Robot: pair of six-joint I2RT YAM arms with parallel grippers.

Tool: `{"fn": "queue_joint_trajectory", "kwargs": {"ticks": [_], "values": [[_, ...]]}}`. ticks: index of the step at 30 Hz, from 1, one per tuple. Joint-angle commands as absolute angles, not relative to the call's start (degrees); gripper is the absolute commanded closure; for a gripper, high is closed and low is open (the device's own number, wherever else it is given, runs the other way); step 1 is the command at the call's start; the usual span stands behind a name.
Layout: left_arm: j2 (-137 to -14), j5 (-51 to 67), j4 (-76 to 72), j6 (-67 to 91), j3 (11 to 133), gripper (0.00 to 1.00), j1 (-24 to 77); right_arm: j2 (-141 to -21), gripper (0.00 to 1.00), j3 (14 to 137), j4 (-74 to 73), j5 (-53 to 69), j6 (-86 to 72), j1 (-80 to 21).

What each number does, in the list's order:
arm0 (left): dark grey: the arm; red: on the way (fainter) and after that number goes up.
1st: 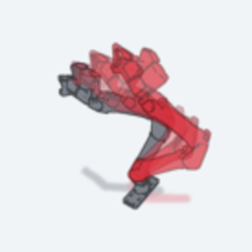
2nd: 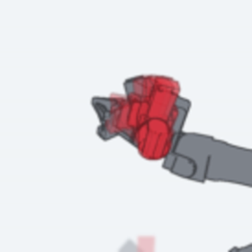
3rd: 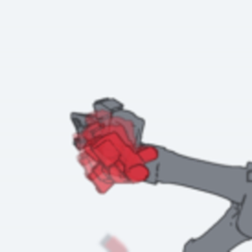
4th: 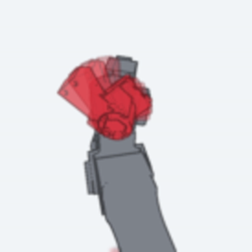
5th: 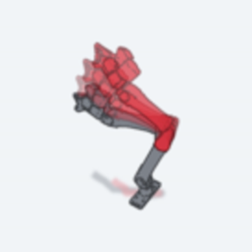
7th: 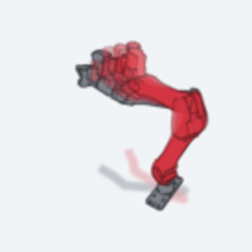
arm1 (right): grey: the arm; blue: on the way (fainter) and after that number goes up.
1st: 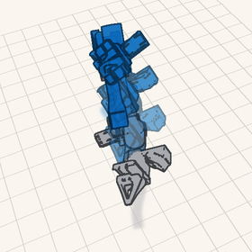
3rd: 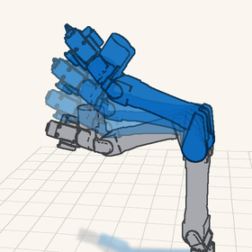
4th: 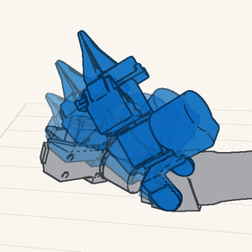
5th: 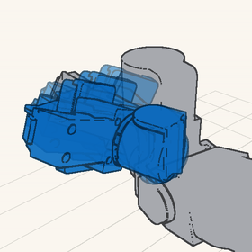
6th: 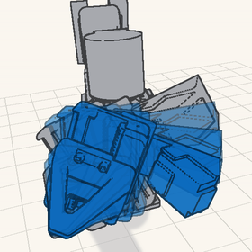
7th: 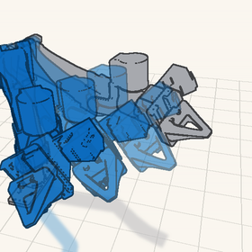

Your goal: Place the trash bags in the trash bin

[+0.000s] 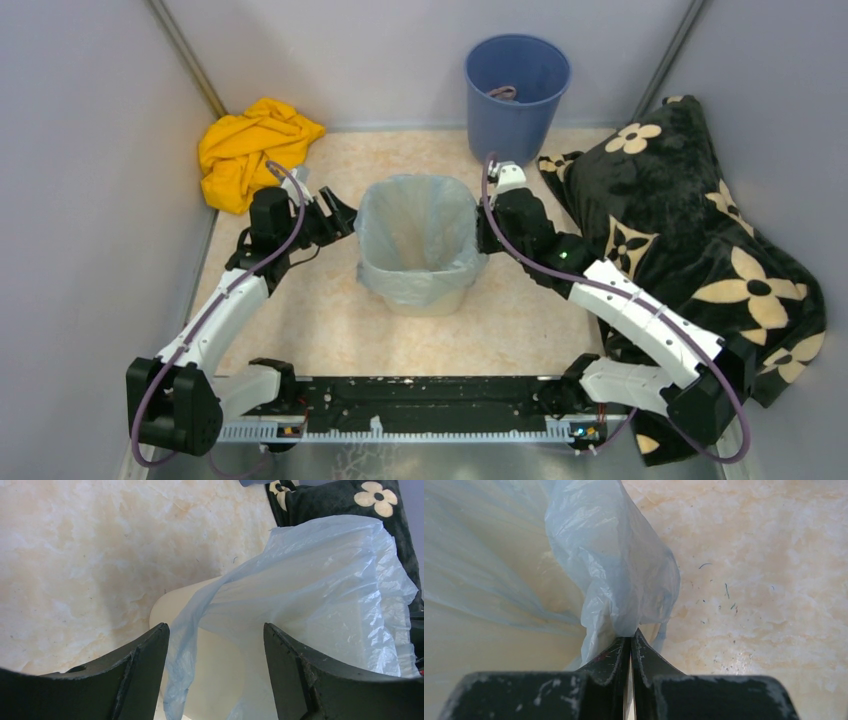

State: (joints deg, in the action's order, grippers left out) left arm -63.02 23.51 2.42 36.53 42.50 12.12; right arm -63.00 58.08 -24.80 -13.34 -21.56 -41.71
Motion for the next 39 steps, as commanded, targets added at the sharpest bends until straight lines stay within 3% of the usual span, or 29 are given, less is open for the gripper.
{"fn": "queue_joint_trajectory", "kwargs": {"ticks": [1, 9, 23, 29, 39], "values": [[-62.7, 25.0, -1.4, 37.2, 42.1, 0.24, 12.0, -63.8, 0.96, 59.3, -21.2, -10.3, -20.6, -41.3], [-61.7, 18.7, 3.9, 33.8, 43.9, 0.19, 12.0, -63.2, 0.89, 63.9, -30.7, -24.2, -19.9, -41.3], [-55.9, 8.4, 13.5, 31.0, 48.6, 0.15, 12.0, -61.7, 0.87, 65.8, -32.1, -31.1, -17.1, -41.2], [-58.0, 13.0, 10.1, 31.8, 47.8, 0.18, 12.0, -65.8, 0.87, 67.0, -27.1, -31.3, -14.3, -41.2], [-65.6, 25.7, -1.4, 37.3, 45.9, 0.24, 12.0, -73.8, 0.89, 67.4, -19.0, -21.6, -13.4, -41.2]]}}
